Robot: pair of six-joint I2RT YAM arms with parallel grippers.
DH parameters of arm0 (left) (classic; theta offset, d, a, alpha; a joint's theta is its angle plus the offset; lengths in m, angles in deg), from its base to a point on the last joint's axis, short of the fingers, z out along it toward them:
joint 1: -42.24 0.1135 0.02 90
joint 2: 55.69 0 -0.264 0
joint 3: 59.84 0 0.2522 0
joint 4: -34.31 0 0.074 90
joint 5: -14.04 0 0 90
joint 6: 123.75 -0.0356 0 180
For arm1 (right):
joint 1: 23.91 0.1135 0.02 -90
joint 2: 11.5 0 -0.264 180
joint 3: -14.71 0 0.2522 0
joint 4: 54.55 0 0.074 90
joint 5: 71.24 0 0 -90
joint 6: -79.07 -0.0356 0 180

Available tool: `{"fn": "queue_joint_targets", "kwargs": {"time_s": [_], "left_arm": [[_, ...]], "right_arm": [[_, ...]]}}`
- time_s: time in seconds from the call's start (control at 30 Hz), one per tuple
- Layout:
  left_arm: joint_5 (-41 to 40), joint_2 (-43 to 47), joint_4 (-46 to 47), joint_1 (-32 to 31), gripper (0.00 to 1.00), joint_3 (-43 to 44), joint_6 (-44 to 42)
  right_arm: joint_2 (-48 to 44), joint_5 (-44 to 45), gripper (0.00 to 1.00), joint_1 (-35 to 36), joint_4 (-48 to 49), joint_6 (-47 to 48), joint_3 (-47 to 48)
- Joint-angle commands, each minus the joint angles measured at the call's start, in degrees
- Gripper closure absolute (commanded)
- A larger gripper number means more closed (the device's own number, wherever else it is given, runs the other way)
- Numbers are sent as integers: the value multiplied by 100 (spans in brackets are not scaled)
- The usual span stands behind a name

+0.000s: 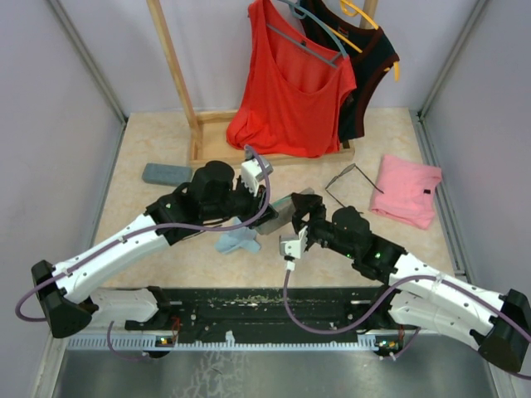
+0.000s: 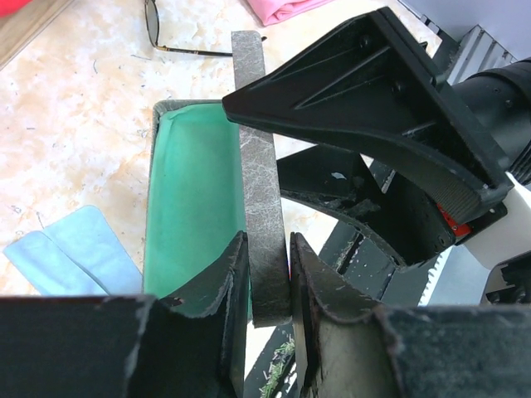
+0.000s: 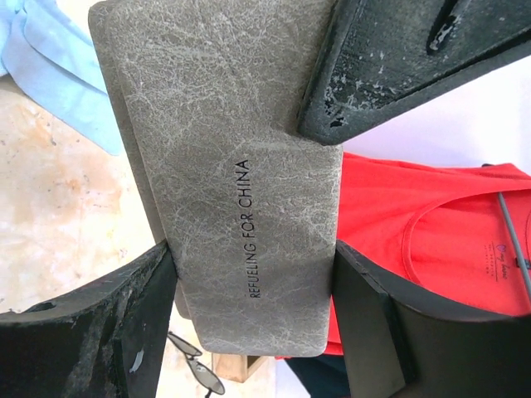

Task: Organize the sunglasses
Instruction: Place the sunglasses case at the center of the board.

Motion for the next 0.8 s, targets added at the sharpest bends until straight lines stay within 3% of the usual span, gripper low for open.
{"fn": "queue_joint_targets", "kwargs": {"time_s": [0.0,0.17,0.5,0.63,0.77], "left_arm": [[40,-4,172,-58,89,66,-160],[-5,-79,206,-58,92,76,-192],[-408,-229,542,-62,94,-143,-196],[-644,-361,1067,-54,95,-439,-111],[-895,-506,1819,-49,96,-865,47]], "right_arm": [[-206,-341,29,47,-42,-361,488],[-404,-622,16,48,-209,-557,484],[-1264,-895,12,47,-418,-1130,425],[-1735,-862,13,47,-137,-2040,350],[-2011,-233,16,47,187,-3681,357]]}}
